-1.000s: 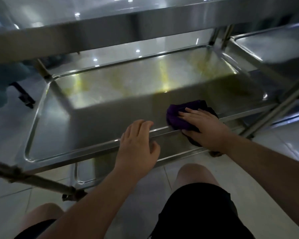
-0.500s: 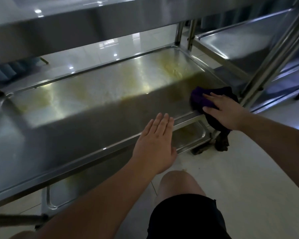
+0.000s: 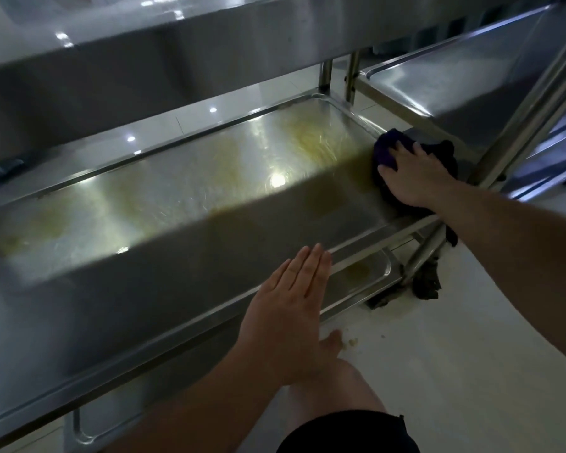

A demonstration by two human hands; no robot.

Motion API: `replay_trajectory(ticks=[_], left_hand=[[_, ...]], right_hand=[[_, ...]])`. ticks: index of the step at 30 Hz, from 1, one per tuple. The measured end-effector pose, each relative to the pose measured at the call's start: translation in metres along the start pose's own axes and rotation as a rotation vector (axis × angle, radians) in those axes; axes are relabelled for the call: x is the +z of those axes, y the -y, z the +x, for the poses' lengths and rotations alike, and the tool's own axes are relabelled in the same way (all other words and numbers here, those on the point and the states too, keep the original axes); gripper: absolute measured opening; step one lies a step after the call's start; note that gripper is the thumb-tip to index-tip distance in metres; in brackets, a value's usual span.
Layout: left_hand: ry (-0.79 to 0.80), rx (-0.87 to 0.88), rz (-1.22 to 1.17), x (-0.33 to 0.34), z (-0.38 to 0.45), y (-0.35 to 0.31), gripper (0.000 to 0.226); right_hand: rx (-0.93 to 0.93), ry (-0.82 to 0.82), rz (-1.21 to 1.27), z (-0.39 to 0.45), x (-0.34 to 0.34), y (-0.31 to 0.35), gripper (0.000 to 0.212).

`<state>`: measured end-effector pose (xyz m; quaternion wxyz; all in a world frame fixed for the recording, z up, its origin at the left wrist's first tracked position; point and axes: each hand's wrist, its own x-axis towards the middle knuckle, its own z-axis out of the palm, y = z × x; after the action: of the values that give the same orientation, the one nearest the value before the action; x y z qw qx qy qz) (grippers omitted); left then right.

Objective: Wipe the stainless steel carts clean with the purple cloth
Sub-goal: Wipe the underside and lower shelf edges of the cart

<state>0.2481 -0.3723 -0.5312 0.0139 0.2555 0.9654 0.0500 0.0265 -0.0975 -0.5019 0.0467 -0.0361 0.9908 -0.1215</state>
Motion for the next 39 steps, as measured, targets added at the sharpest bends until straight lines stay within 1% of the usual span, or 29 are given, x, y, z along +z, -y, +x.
replay_trajectory(ticks=[2,4,5,7,9,11,12,13,15,17,18,19,20,22,23,24,26,29,31,32,33,34,37,39], left_hand=[[-0.022,-0.009,-0.003,0.003,0.001,-0.002,0.104],[-0.053,-0.016,-0.014,0.006,0.003,-0.003,0.103],[-0.059,-0.017,-0.019,0.007,0.004,-0.004,0.102],[-0.062,-0.026,-0.020,0.006,0.004,-0.004,0.101],[-0.059,-0.033,-0.013,0.004,0.005,-0.006,0.101],[-0.055,-0.035,-0.010,0.002,0.005,-0.006,0.101],[-0.051,-0.035,-0.010,0.001,0.004,-0.006,0.101],[-0.053,-0.036,-0.008,0.000,0.004,-0.006,0.101],[-0.054,-0.040,-0.010,0.000,0.003,-0.005,0.101],[-0.051,-0.034,-0.014,0.002,0.003,-0.004,0.102],[-0.056,-0.035,-0.012,0.003,0.002,-0.004,0.102],[-0.063,-0.039,-0.009,0.003,0.002,-0.004,0.102],[-0.069,-0.044,-0.006,0.004,0.002,-0.004,0.102],[-0.069,-0.049,0.000,0.006,0.002,-0.004,0.102],[-0.069,-0.050,0.004,0.006,0.002,-0.004,0.102],[-0.067,-0.050,0.006,0.006,0.002,-0.004,0.102],[-0.049,-0.052,0.006,0.005,0.004,-0.006,0.102],[-0.001,-0.055,-0.002,-0.001,0.006,-0.007,0.101],[0.032,-0.052,-0.005,-0.003,0.005,-0.007,0.100],[0.037,-0.049,-0.005,-0.004,0.005,-0.006,0.100],[0.036,-0.047,-0.003,-0.004,0.004,-0.006,0.100],[0.036,-0.044,-0.002,-0.004,0.003,-0.005,0.100],[0.035,-0.039,-0.002,-0.004,0.002,-0.006,0.099],[0.038,-0.046,-0.013,-0.004,0.001,-0.006,0.099]], right_hand=[[-0.003,-0.047,-0.020,0.021,0.000,0.006,0.061],[-0.005,-0.049,-0.044,0.036,0.003,0.027,0.062],[-0.040,-0.038,-0.053,0.036,0.005,0.044,0.060],[-0.205,-0.005,-0.046,0.023,0.016,0.084,0.056],[-0.407,0.066,-0.011,-0.004,0.033,0.120,0.060],[-0.570,0.155,0.020,-0.031,0.043,0.134,0.068],[-0.607,0.182,0.034,-0.038,0.043,0.127,0.069],[-0.591,0.180,0.042,-0.036,0.039,0.115,0.068],[-0.420,0.101,0.044,-0.016,0.025,0.079,0.062],[-0.252,-0.003,-0.077,0.012,0.008,0.040,0.055],[-0.190,-0.027,-0.141,0.025,0.001,0.024,0.055],[-0.121,-0.043,-0.133,0.037,-0.002,0.014,0.057],[-0.045,-0.064,-0.085,0.048,-0.002,0.011,0.060],[0.071,-0.100,-0.036,0.064,0.004,0.028,0.064],[0.086,-0.095,-0.041,0.067,0.008,0.045,0.065],[0.054,-0.074,-0.044,0.068,0.011,0.063,0.063],[-0.136,-0.011,-0.065,0.056,0.020,0.105,0.059],[-0.429,0.096,-0.005,0.012,0.035,0.150,0.063],[-0.578,0.153,0.037,-0.013,0.038,0.152,0.065],[-0.606,0.155,0.038,-0.017,0.038,0.144,0.064],[-0.591,0.142,0.042,-0.017,0.034,0.132,0.062],[-0.522,0.111,0.049,-0.013,0.030,0.117,0.060],[-0.193,-0.024,0.039,0.003,0.015,0.068,0.058],[-0.041,-0.052,0.010,0.006,0.013,0.053,0.060]])
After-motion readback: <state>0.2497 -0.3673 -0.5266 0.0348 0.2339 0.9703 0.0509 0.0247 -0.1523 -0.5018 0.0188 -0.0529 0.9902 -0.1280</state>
